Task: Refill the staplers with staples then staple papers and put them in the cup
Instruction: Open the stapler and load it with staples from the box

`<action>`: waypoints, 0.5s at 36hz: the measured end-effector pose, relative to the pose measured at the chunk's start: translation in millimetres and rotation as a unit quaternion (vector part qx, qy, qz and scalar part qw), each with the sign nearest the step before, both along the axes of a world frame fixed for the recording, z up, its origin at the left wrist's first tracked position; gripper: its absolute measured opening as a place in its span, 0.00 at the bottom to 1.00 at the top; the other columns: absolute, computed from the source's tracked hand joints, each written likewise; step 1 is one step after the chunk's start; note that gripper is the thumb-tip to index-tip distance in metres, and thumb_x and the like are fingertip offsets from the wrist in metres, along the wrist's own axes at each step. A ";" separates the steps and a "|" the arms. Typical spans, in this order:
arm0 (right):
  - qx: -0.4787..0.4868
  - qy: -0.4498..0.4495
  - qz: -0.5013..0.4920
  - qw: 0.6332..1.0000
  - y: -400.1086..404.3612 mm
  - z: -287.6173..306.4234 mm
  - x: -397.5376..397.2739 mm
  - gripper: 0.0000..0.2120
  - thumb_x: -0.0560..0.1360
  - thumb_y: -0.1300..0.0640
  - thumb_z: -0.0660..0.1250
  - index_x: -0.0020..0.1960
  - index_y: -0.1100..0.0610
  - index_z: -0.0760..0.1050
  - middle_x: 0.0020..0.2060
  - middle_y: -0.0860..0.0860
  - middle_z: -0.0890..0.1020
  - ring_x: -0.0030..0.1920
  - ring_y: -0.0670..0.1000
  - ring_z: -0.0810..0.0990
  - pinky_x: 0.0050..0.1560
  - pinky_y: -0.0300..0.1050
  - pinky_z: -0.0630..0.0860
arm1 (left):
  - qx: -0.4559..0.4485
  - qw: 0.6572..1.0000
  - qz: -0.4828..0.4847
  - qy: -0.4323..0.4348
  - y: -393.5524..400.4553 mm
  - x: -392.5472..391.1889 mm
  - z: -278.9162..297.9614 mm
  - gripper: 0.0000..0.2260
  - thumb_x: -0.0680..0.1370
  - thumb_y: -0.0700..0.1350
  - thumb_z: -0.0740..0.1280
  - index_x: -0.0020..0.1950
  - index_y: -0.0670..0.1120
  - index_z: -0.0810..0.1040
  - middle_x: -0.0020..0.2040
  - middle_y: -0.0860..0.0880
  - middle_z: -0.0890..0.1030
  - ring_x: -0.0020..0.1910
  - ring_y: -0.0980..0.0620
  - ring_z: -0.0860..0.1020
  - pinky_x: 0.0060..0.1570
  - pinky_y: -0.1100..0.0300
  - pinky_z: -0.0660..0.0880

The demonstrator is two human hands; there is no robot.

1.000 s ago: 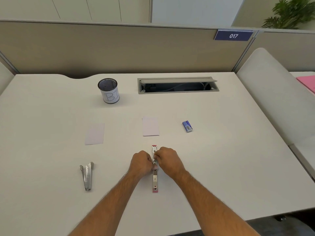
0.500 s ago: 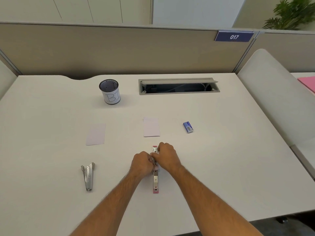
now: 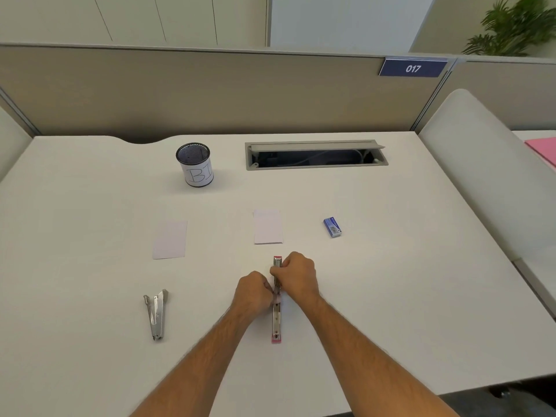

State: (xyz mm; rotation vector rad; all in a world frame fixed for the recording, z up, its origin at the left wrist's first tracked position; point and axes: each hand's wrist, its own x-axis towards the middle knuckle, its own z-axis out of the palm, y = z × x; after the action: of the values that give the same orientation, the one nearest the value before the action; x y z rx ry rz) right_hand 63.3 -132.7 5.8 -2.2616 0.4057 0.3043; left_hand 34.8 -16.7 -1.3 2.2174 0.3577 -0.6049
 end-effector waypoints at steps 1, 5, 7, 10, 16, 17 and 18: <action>0.019 -0.003 -0.016 1.000 -2.0 0.0 0.1 0.10 0.69 0.54 0.74 0.39 0.55 0.74 0.34 0.49 0.80 0.34 0.49 0.78 0.34 0.44 0.75 | -0.004 1.000 0.004 -0.001 0.3 -0.2 0.4 0.08 0.72 0.42 0.79 0.47 0.40 0.85 0.45 0.47 0.86 0.45 0.48 0.83 0.48 0.55 0.80; 0.122 0.005 -0.072 0.990 -11.6 -1.1 -0.4 0.10 0.68 0.57 0.76 0.46 0.57 0.78 0.40 0.55 0.86 0.40 0.55 0.86 0.43 0.52 0.85 | -0.042 0.999 0.020 0.001 4.3 -1.3 4.2 0.05 0.71 0.38 0.78 0.40 0.44 0.83 0.39 0.49 0.82 0.39 0.51 0.78 0.38 0.62 0.74; 0.182 0.009 -0.088 0.979 -18.0 -0.2 -0.4 0.11 0.69 0.59 0.78 0.48 0.59 0.80 0.38 0.56 0.87 0.35 0.54 0.87 0.40 0.51 0.86 | -0.080 0.996 0.028 0.006 9.2 -1.0 7.5 0.04 0.70 0.35 0.77 0.41 0.42 0.83 0.38 0.48 0.81 0.39 0.50 0.77 0.39 0.61 0.74; 0.262 -0.001 -0.092 0.961 -27.3 5.1 0.0 0.08 0.71 0.61 0.78 0.46 0.62 0.82 0.36 0.58 0.87 0.32 0.54 0.85 0.38 0.47 0.84 | -0.170 0.984 0.044 0.032 17.6 0.9 18.7 0.06 0.71 0.33 0.78 0.45 0.38 0.83 0.38 0.44 0.82 0.37 0.49 0.80 0.39 0.58 0.78; 0.354 -0.009 -0.079 0.932 -37.0 21.0 3.1 0.07 0.75 0.65 0.74 0.50 0.67 0.81 0.40 0.63 0.86 0.40 0.60 0.86 0.46 0.57 0.85 | -0.244 0.969 0.026 0.043 21.6 7.3 51.1 0.12 0.73 0.34 0.77 0.53 0.36 0.79 0.44 0.36 0.87 0.39 0.45 0.85 0.44 0.52 0.85; 0.371 -0.010 -0.079 0.925 -37.9 24.3 3.6 0.07 0.75 0.65 0.73 0.51 0.68 0.80 0.40 0.63 0.86 0.41 0.61 0.87 0.45 0.57 0.85 | -0.247 0.968 0.021 0.039 22.4 8.8 55.8 0.13 0.73 0.35 0.77 0.55 0.36 0.78 0.43 0.38 0.87 0.38 0.45 0.84 0.42 0.52 0.84; 0.386 -0.013 -0.077 0.919 -39.0 28.0 4.1 0.08 0.75 0.66 0.72 0.51 0.69 0.79 0.41 0.63 0.86 0.42 0.62 0.87 0.45 0.56 0.85 | -0.252 0.967 0.013 0.036 23.5 10.6 60.6 0.14 0.74 0.35 0.77 0.55 0.37 0.77 0.41 0.39 0.86 0.36 0.46 0.84 0.40 0.53 0.83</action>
State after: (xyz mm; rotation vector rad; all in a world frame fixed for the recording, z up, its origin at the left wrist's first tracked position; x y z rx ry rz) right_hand 67.4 -171.6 33.9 -1.4483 0.3629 0.2875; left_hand 45.4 6.7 59.3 1.7042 0.2372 -0.6777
